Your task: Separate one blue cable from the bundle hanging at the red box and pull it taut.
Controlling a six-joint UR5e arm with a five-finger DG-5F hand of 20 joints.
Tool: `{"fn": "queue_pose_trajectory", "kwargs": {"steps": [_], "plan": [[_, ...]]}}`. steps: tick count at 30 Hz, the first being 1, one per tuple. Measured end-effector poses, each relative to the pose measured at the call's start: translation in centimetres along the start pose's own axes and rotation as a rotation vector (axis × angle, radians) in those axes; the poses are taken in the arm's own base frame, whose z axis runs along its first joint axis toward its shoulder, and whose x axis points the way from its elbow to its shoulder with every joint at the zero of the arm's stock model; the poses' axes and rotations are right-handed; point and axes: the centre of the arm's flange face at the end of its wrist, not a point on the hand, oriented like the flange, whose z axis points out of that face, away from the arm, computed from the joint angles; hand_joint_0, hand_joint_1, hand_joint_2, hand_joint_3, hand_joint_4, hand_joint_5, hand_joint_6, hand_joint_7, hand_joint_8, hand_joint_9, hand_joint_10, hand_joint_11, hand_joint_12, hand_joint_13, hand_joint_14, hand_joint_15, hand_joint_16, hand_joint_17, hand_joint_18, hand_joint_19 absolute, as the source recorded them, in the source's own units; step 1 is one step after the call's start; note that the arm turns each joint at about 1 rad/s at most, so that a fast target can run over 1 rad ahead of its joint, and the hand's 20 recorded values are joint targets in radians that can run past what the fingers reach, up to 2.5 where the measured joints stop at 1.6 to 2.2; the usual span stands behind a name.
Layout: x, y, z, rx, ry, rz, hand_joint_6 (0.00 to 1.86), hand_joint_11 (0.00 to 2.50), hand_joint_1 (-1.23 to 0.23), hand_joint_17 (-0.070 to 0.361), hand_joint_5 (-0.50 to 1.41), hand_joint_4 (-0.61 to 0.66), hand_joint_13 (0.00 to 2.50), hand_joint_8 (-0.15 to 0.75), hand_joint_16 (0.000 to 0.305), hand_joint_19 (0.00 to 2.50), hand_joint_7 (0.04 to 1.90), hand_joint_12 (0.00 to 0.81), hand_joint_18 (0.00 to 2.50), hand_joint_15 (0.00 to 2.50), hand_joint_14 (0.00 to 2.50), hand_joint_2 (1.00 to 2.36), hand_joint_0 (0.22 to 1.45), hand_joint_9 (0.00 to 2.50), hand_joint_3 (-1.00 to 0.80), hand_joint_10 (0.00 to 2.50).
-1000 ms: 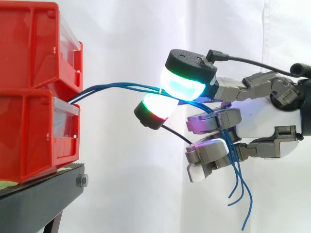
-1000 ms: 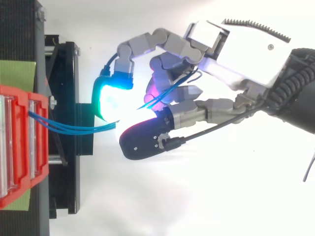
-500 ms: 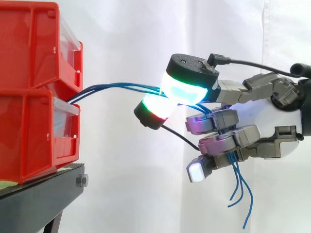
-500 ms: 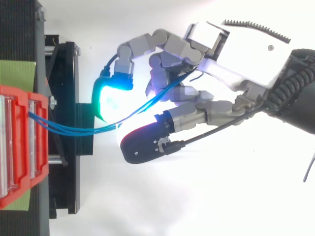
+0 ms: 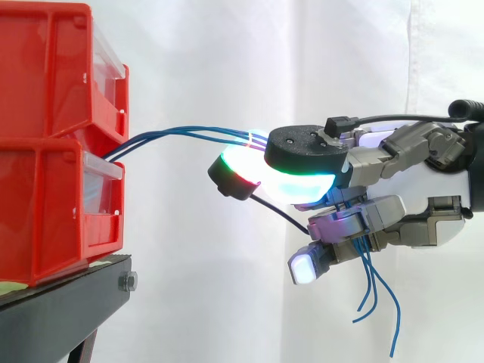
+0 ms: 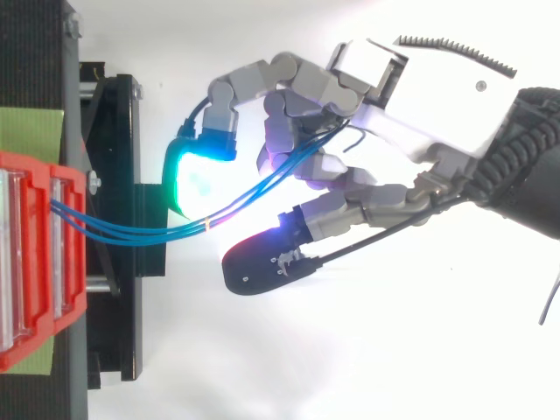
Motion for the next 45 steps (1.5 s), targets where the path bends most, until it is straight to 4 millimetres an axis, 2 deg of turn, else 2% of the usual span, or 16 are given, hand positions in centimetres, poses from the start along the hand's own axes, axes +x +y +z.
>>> {"fn": "queue_pose_trajectory", "kwargs": {"steps": [6, 10, 18, 23, 30, 35, 38, 42, 45], "plan": [[0.0, -0.03, -0.01, 0.0, 0.0, 0.0, 0.83, 1.36, -0.97, 0.098, -0.28, -0.19, 0.76, 0.117, 0.044, 0.83, 1.02, 0.277, 0.68, 1.04, 2.12, 1.0, 0.62, 0.47, -0.5, 1.9], [0.03, -0.01, -0.01, 0.0, 0.001, 0.0, 0.83, 1.33, -0.89, 0.108, -0.28, -0.15, 0.78, 0.145, 0.048, 0.86, 1.0, 0.305, 0.71, 0.96, 2.22, 1.0, 0.53, 0.49, -0.5, 1.98], [0.08, 0.02, -0.02, 0.0, 0.002, 0.0, 0.83, 1.31, -0.78, 0.112, -0.27, -0.13, 0.78, 0.155, 0.05, 0.87, 0.99, 0.306, 0.72, 0.93, 2.24, 1.0, 0.51, 0.52, -0.5, 1.99], [0.09, 0.02, -0.03, 0.0, 0.002, 0.0, 0.82, 1.36, -0.67, 0.109, -0.27, -0.13, 0.78, 0.146, 0.049, 0.88, 1.01, 0.298, 0.71, 0.95, 2.22, 1.0, 0.54, 0.54, -0.5, 1.93], [0.17, 0.03, -0.05, -0.001, 0.003, 0.0, 0.82, 1.42, -0.65, 0.105, -0.26, -0.14, 0.78, 0.137, 0.047, 0.89, 1.02, 0.286, 0.69, 0.97, 2.18, 1.0, 0.58, 0.56, -0.5, 1.84], [0.19, 0.03, -0.08, 0.0, 0.0, 0.0, 0.83, 1.36, -0.74, 0.102, -0.26, -0.16, 0.81, 0.126, 0.045, 0.87, 0.99, 0.279, 0.72, 0.98, 2.13, 1.0, 0.73, 0.57, -0.5, 1.94], [0.18, 0.04, -0.07, 0.0, -0.002, 0.0, 0.84, 1.33, -0.82, 0.098, -0.26, -0.16, 0.8, 0.124, 0.044, 0.89, 0.99, 0.286, 0.7, 0.96, 2.19, 1.0, 0.8, 0.56, -0.47, 2.0], [0.17, 0.01, -0.08, 0.001, -0.002, 0.0, 0.84, 1.35, -0.86, 0.097, -0.26, -0.17, 0.77, 0.117, 0.043, 0.9, 1.01, 0.286, 0.67, 0.96, 2.23, 1.0, 0.84, 0.54, -0.47, 1.99], [0.16, 0.01, -0.08, 0.001, -0.002, 0.001, 0.83, 1.39, -0.88, 0.098, -0.26, -0.18, 0.76, 0.118, 0.044, 0.87, 1.02, 0.286, 0.66, 1.03, 2.11, 1.0, 0.84, 0.52, -0.5, 1.9]]}}
